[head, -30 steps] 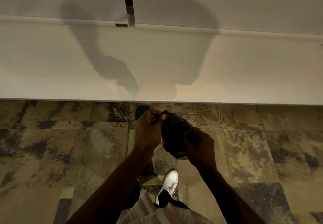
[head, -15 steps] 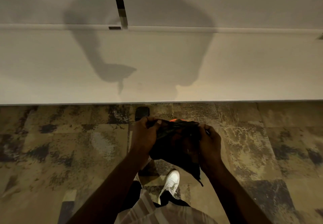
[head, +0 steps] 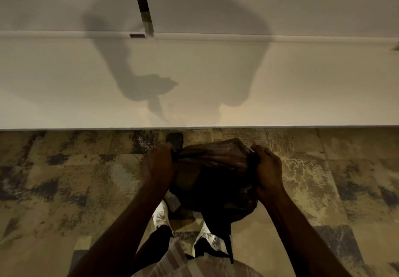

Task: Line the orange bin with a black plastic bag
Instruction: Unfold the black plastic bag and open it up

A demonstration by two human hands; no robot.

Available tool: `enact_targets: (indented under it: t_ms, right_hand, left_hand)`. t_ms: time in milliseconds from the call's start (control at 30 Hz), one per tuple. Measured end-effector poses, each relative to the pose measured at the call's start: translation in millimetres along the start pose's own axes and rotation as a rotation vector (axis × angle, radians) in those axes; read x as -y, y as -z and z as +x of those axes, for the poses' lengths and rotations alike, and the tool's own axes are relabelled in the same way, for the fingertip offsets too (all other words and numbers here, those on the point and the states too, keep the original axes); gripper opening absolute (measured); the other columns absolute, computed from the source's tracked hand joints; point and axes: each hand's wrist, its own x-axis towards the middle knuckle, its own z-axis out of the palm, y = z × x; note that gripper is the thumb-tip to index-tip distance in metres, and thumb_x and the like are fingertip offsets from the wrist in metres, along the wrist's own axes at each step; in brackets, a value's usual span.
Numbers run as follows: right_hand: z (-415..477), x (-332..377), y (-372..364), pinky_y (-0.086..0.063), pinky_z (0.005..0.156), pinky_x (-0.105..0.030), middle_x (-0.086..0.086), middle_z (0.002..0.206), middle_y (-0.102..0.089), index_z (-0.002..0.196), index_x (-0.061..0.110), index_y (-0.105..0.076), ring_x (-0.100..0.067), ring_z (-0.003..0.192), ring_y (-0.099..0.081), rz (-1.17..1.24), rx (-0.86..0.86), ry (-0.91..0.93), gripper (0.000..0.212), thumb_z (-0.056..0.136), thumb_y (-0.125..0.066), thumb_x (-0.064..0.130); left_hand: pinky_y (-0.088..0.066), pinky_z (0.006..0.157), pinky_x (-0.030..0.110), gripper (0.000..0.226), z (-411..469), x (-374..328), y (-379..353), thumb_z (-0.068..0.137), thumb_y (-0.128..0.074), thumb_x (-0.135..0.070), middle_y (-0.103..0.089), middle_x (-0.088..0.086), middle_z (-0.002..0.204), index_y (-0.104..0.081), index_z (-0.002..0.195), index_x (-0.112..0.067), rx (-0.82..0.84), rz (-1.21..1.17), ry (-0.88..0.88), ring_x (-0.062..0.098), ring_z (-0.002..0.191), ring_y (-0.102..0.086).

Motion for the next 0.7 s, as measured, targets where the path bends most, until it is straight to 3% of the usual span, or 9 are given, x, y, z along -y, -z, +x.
enact_targets:
  t_ms: [67,167,267,333,400,467,533,633,700]
  right_hand:
    - [1.2,4.1,8.3,-0.056,0.073,-0.044,-0.015,0.079,-0.069,0.085,0.009,-0.066,-0.032,0.075,-0.069,-0.103,0.077,0.079,0.037,0.091,-0.08,0.043]
    - [1.7,9.3,20.9,-0.06,0.067,-0.03,-0.004,0.084,-0.079,0.094,0.021,-0.076,-0.025,0.081,-0.078,-0.42,0.218,0.272,0.037,0.075,-0.089,0.049]
    - [8.4,11.3,35.4,-0.058,0.067,-0.021,0.002,0.078,-0.075,0.1,0.028,-0.078,-0.007,0.074,-0.074,-0.776,0.375,0.343,0.041,0.066,-0.1,0.038]
    - [13.9,5.1,43.3,-0.053,0.068,-0.021,0.008,0.08,-0.074,0.099,0.024,-0.08,0.002,0.07,-0.069,-0.994,0.432,0.368,0.039,0.067,-0.1,0.031]
    - [19.6,-4.1,49.1,-0.053,0.073,-0.029,0.009,0.085,-0.077,0.096,0.019,-0.081,0.001,0.074,-0.069,-1.145,0.352,0.433,0.022,0.077,-0.092,0.015]
    - [24.6,-11.0,53.0,-0.055,0.078,-0.033,-0.004,0.095,-0.08,0.097,0.016,-0.081,-0.019,0.089,-0.075,-1.186,0.189,0.431,0.022,0.083,-0.075,0.001]
    - [30.0,-14.7,55.8,-0.049,0.073,-0.032,-0.011,0.103,-0.08,0.103,0.016,-0.08,-0.033,0.096,-0.074,-1.205,0.028,0.351,0.026,0.086,-0.067,0.001]
    - [39.7,-19.7,61.3,-0.044,0.071,-0.031,-0.015,0.106,-0.078,0.112,0.017,-0.079,-0.036,0.095,-0.072,-1.17,-0.14,0.211,0.026,0.092,-0.064,0.01]
    - [47.0,-20.2,66.1,-0.045,0.073,-0.032,-0.017,0.105,-0.078,0.112,0.015,-0.078,-0.036,0.093,-0.071,-1.085,-0.226,0.163,0.024,0.095,-0.063,0.013]
  left_hand:
    - [-0.046,0.07,0.033,0.014,3.7,4.7,0.1,0.093,-0.063,-0.029,-0.075,0.009,0.099,-0.073,0.099,-0.021,0.01,-0.011,0.168,0.036,0.093,-0.074]
    - [-0.053,0.072,0.038,0.019,11.1,11.4,8.4,0.086,-0.066,-0.033,-0.071,0.013,0.087,-0.073,0.089,-0.016,0.059,-0.269,0.422,0.036,0.084,-0.071]
    - [-0.043,0.061,0.032,0.033,15.9,18.3,11.3,0.098,-0.06,-0.006,-0.05,0.012,0.065,-0.055,0.065,-0.007,0.115,-0.653,0.56,0.027,0.069,-0.057]
    - [-0.049,0.045,0.025,0.029,16.0,15.6,17.1,0.096,-0.056,0.011,-0.057,0.018,0.062,-0.058,0.07,0.0,0.17,-0.957,0.647,0.03,0.055,-0.062]
    - [-0.058,0.038,0.032,0.013,17.8,7.6,23.1,0.1,-0.058,0.009,-0.07,0.023,0.075,-0.067,0.092,0.007,0.316,-1.253,0.815,0.032,0.052,-0.071]
    - [-0.062,0.047,0.038,0.017,20.6,2.8,23.3,0.107,-0.056,-0.006,-0.072,0.023,0.086,-0.068,0.102,0.005,0.473,-1.39,0.898,0.034,0.066,-0.072]
    - [-0.061,0.055,0.037,0.025,21.4,3.8,19.3,0.11,-0.053,-0.016,-0.068,0.02,0.09,-0.068,0.102,0.002,0.527,-1.395,0.913,0.034,0.076,-0.066]
    - [-0.059,0.044,0.032,0.027,17.4,8.4,12.3,0.109,-0.051,-0.009,-0.069,0.019,0.076,-0.067,0.088,0.0,0.53,-1.399,0.864,0.03,0.06,-0.069]
    - [-0.057,0.051,0.032,0.024,18.9,17.5,3.4,0.102,-0.055,0.001,-0.068,0.019,0.076,-0.069,0.082,-0.003,0.369,-1.073,0.703,0.029,0.059,-0.067]
